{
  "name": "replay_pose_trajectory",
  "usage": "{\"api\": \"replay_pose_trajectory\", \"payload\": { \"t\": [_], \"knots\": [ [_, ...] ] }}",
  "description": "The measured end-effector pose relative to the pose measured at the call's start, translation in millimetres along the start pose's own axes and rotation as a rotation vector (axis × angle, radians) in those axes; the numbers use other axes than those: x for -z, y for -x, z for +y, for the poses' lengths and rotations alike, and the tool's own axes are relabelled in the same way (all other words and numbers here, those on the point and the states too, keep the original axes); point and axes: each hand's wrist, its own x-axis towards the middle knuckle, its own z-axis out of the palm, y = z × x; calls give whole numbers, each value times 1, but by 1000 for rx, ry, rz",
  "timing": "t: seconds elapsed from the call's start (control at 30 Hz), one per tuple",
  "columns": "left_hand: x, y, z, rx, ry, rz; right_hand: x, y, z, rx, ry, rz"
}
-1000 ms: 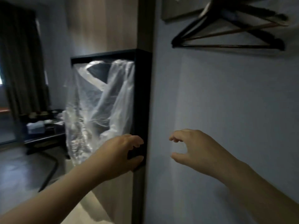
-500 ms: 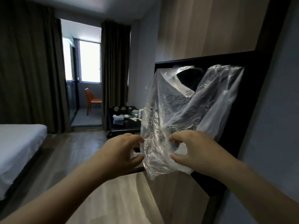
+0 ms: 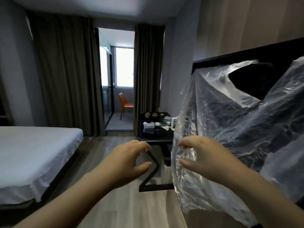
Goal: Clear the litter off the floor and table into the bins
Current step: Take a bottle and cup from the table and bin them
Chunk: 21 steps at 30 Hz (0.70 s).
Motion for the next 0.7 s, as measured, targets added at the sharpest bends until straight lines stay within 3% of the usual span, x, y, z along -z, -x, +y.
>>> {"api": "replay_pose_trajectory", "payload": {
  "t": [0.3,0.7],
  "knots": [
    [-30,-68,-96,89,-13,-2,-62,-119,22,69,0,-65],
    [-41,-176,-284,91,21,-7,-149,-305,-6,25,-12,-69]
  ]
}}
